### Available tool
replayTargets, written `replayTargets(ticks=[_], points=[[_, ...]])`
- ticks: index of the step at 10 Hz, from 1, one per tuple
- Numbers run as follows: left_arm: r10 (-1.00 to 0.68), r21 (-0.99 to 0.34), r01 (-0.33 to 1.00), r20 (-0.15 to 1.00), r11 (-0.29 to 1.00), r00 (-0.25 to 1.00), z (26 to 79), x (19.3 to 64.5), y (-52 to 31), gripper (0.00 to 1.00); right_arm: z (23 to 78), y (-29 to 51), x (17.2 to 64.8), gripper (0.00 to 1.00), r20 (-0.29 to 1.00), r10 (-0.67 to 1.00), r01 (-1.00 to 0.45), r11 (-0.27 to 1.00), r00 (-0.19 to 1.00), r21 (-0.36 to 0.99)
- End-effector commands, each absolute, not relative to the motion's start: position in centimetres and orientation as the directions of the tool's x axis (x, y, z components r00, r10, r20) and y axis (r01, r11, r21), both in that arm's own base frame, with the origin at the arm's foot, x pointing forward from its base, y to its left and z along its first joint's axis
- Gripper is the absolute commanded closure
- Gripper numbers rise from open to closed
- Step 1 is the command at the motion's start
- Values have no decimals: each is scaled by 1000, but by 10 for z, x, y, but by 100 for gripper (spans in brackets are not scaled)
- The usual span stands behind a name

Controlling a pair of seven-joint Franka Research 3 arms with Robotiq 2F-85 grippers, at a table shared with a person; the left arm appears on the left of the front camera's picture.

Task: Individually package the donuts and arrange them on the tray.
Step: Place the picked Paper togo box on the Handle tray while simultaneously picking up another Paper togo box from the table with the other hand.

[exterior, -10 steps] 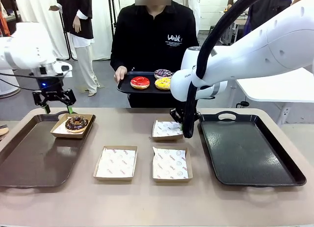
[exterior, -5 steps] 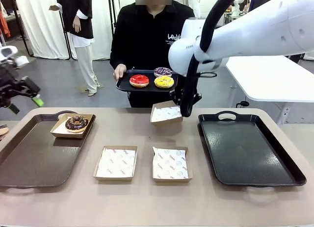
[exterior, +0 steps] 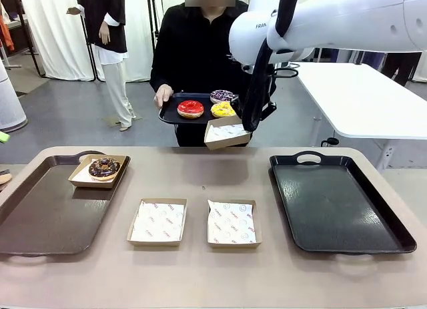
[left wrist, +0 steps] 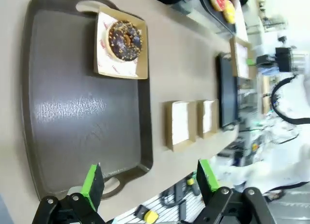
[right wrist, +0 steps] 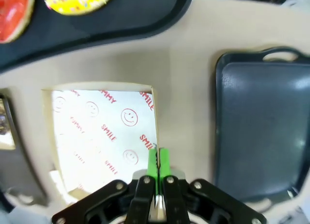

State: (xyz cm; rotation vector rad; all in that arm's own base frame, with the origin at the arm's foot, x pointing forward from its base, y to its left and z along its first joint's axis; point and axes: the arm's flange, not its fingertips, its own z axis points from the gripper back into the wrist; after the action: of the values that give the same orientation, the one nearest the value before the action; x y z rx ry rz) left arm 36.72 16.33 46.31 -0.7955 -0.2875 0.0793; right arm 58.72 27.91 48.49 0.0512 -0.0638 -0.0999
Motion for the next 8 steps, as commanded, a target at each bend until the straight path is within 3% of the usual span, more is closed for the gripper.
replayTargets(ticks=[1,6,8], points=[[212,-828,28,176,560,961,445,372,198,0,481,282,601,100,50,-144,143,989,988,22],[221,-940,-5,75,341,972,402,404,220,0,477,277,604,100,30,-169,168,986,985,19],[233,-928,-23,69,371,970,400,397,211,0,477,276,599,100,40,-138,136,990,990,48]])
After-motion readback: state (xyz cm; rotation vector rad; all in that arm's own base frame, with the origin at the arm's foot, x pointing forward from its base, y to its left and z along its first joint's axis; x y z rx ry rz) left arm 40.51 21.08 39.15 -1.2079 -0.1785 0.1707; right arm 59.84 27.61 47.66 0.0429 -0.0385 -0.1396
